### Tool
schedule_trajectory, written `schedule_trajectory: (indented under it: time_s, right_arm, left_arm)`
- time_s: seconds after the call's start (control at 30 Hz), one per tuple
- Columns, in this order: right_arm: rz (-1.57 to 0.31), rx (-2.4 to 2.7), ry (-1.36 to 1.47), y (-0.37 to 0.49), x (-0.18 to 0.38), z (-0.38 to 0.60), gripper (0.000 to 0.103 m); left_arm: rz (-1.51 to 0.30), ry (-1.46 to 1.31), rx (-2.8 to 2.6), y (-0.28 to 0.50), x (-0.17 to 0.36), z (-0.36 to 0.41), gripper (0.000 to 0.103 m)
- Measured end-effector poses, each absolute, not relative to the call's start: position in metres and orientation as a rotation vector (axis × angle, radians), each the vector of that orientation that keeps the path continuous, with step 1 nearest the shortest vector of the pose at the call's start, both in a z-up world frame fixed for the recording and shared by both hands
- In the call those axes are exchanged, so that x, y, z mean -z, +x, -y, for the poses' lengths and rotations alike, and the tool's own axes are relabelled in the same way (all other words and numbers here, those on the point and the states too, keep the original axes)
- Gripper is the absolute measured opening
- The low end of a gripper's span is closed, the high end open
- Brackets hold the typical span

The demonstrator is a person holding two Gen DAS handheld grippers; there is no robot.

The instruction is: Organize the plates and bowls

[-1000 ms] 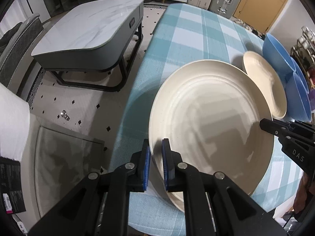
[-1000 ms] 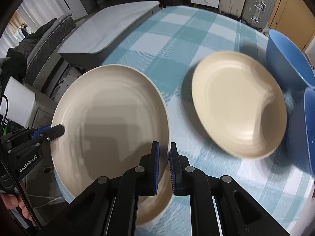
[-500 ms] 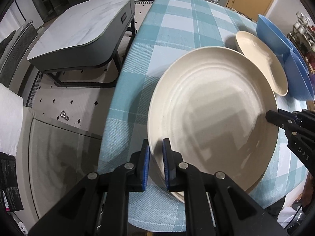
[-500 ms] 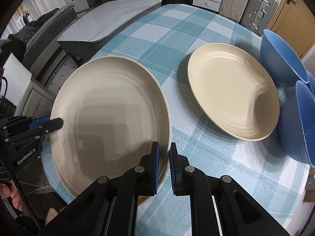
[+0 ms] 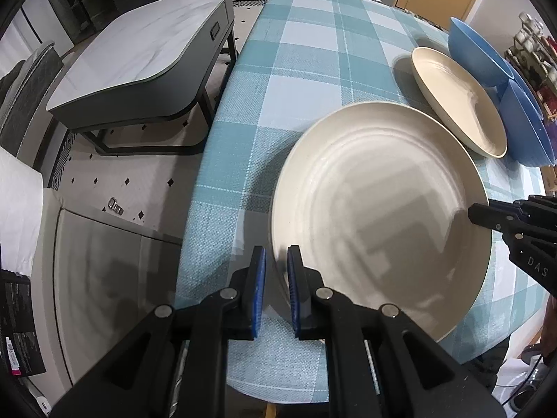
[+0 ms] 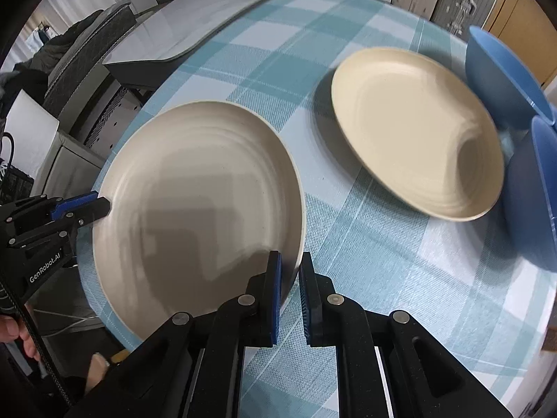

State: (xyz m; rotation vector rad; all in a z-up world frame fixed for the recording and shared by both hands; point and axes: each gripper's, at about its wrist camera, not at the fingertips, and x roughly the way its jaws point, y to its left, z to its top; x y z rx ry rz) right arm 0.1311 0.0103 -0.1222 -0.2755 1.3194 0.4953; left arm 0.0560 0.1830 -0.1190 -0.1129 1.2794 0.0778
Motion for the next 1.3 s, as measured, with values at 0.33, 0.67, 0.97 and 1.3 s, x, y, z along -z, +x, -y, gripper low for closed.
schedule_trajectory:
  time_s: [0.33, 0.67, 0.97, 1.3]
  right_arm:
    - [-1.350, -0.529, -0.228, 0.137, 0.128, -0.007, 0.018]
    - [-1.318, -0.578, -0.039, 0.131, 0.130, 0.022, 0.047]
    - [-1.325, -0.614, 0.001, 0.128, 0.144, 0.012, 0.044]
    - [-1.329, -0.601, -0.022, 0.132, 0.144, 0.002, 0.030]
  left_arm:
    - [-1.271, -0.188, -0.031, 0.052, 0.117, -0.190, 0.030]
    - [-1.249, -0.315, 0.019, 0.049, 0.122, -0.204, 0.049]
    - [-1.258, -0.390, 0.119, 0.045, 0.129, -0.189, 0.049]
    - [-1.275, -0.352, 0.102, 0.055, 0.127, -0.185, 0.049]
